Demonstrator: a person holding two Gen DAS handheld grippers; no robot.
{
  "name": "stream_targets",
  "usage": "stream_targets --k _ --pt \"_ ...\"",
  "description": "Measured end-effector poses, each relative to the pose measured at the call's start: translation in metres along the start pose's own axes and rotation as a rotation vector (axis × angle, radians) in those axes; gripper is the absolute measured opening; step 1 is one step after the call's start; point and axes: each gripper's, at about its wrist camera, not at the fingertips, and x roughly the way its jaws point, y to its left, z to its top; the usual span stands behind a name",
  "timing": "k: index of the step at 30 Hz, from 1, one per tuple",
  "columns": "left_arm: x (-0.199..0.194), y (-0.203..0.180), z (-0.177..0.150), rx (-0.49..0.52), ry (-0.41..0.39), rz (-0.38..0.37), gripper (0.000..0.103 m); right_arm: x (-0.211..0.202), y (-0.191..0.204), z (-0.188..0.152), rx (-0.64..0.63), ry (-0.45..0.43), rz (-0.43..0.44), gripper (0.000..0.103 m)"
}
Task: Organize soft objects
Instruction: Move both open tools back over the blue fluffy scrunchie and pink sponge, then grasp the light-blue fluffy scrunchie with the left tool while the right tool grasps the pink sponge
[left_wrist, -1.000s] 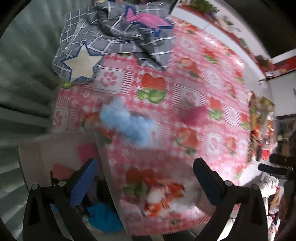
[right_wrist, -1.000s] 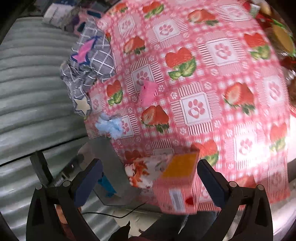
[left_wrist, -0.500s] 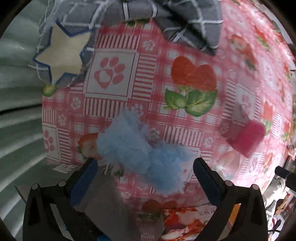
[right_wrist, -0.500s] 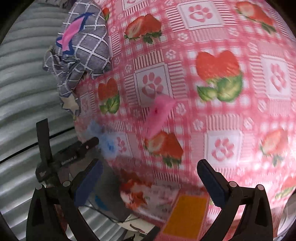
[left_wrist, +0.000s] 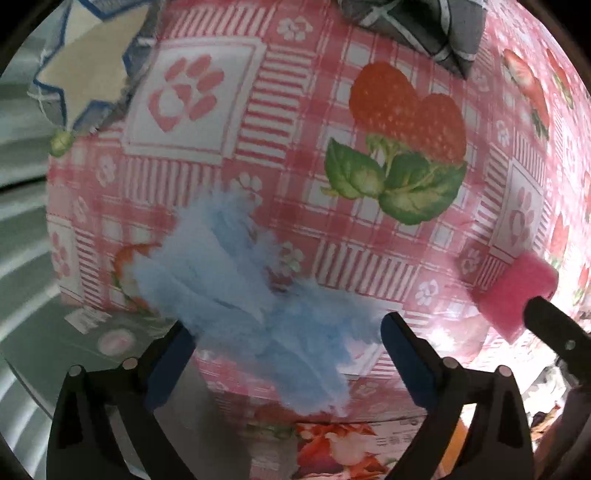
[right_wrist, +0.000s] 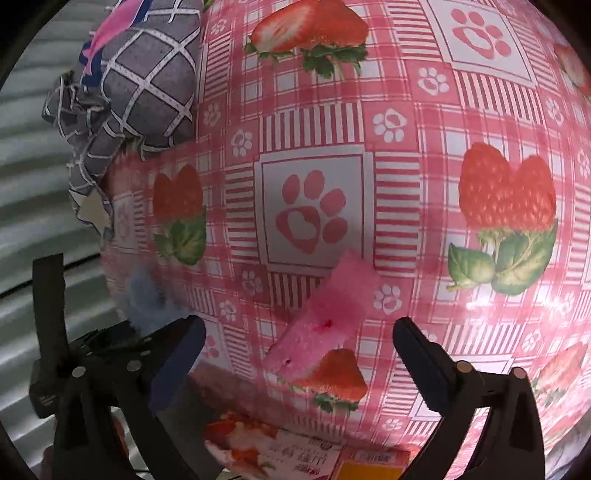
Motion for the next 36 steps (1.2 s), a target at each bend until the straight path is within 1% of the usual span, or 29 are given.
stream_targets --k 1,2,3,4,5,6,7,8,9,10,12,14,17,19,20,22,23,24,25,26,28,29,30,31,32,33,34,35,36 --pt "0.002 -0.002 0.000 0.000 0.005 0.001 0.097 0.001 0.001 -0.001 -0.010 0.002 -0.014 0.082" --pt "0.004 -0.004 -0.002 0.002 0.006 0.011 0.096 0.002 0.002 -0.002 -0.016 0.007 -0.022 0.066" --pt "0.005 -0.005 -0.003 0.001 0.006 0.020 0.095 0.002 0.000 -0.002 -0.014 0.013 -0.018 0.059" --pt "0.005 -0.005 -0.004 -0.012 0.001 0.022 0.093 0.004 -0.002 -0.003 -0.007 0.022 -0.003 0.057" --pt "0.005 -0.005 -0.004 -0.032 -0.001 0.010 0.090 0.003 -0.006 -0.004 0.004 0.025 0.015 0.047" --pt "0.007 -0.003 -0.004 -0.064 0.005 -0.022 0.084 0.002 -0.009 -0.006 0.012 0.023 0.027 0.036" --pt "0.009 -0.005 -0.004 -0.086 0.012 -0.047 0.080 -0.001 -0.012 -0.007 0.017 0.021 0.037 0.036" --pt "0.011 -0.003 -0.005 -0.103 0.019 -0.081 0.068 -0.005 -0.013 -0.009 0.017 0.017 0.043 0.035" --pt "0.013 -0.001 -0.006 -0.104 0.019 -0.100 0.060 -0.009 -0.014 -0.010 0.012 0.012 0.054 0.032" --pt "0.013 -0.002 -0.008 -0.096 0.005 -0.101 0.058 -0.014 -0.015 -0.012 0.009 0.001 0.072 0.031" --pt "0.010 -0.006 -0.017 -0.046 -0.058 -0.112 0.038 -0.024 -0.018 -0.016 0.009 -0.022 0.094 0.031" --pt "-0.002 -0.013 -0.026 0.012 -0.142 -0.120 0.037 -0.033 -0.021 -0.020 0.010 -0.040 0.118 0.031" --pt "-0.024 -0.029 -0.042 0.104 -0.266 -0.093 0.037 -0.045 -0.024 -0.028 0.013 -0.063 0.132 0.031" --pt "-0.035 -0.038 -0.052 0.155 -0.317 -0.077 0.037 -0.051 -0.028 -0.030 0.017 -0.067 0.124 0.031" --pt "-0.039 -0.041 -0.054 0.167 -0.329 -0.074 0.037 -0.052 -0.029 -0.031 0.013 -0.065 0.128 0.031" --pt "-0.042 -0.044 -0.061 0.181 -0.337 -0.077 0.037 -0.050 -0.023 -0.032 0.009 -0.070 0.125 0.035" --pt "-0.044 -0.046 -0.066 0.184 -0.341 -0.081 0.037 -0.049 -0.019 -0.031 0.005 -0.074 0.111 0.048" --pt "-0.046 -0.047 -0.071 0.189 -0.347 -0.077 0.037 -0.045 -0.012 -0.029 -0.007 -0.077 0.097 0.071" --pt "-0.050 -0.046 -0.074 0.196 -0.356 -0.070 0.037 -0.041 -0.006 -0.026 -0.026 -0.074 0.080 0.076" --pt "-0.056 -0.046 -0.076 0.202 -0.365 -0.062 0.037 -0.035 0.002 -0.023 -0.046 -0.076 0.058 0.078" --pt "-0.061 -0.043 -0.085 0.207 -0.373 -0.051 0.037 -0.026 0.010 -0.018 -0.083 -0.079 -0.002 0.078" --pt "-0.069 -0.043 -0.083 0.207 -0.376 -0.047 0.037 -0.021 0.013 -0.015 -0.089 -0.073 -0.028 0.077" --pt "-0.071 -0.041 -0.087 0.208 -0.381 -0.046 0.037 -0.013 0.014 -0.011 -0.083 -0.054 -0.048 0.072" --pt "-0.073 -0.041 -0.091 0.209 -0.386 -0.044 0.038 -0.008 0.013 -0.010 -0.073 -0.039 -0.049 0.065" --pt "-0.077 -0.034 -0.092 0.209 -0.388 -0.045 0.038 -0.003 0.012 -0.008 -0.065 -0.024 -0.045 0.044" --pt "-0.079 -0.037 -0.088 0.208 -0.390 -0.045 0.038 0.001 0.011 -0.008 -0.060 -0.008 -0.041 0.034" --pt "-0.079 -0.035 -0.092 0.207 -0.393 -0.046 0.038 0.004 0.009 -0.008 -0.062 -0.002 -0.043 0.032" --pt "-0.081 -0.035 -0.091 0.207 -0.395 -0.047 0.038 0.004 0.009 -0.010 -0.071 -0.004 -0.047 0.022" --pt "-0.081 -0.035 -0.090 0.207 -0.398 -0.051 0.038 0.003 0.006 -0.011 -0.070 -0.005 -0.042 0.023"
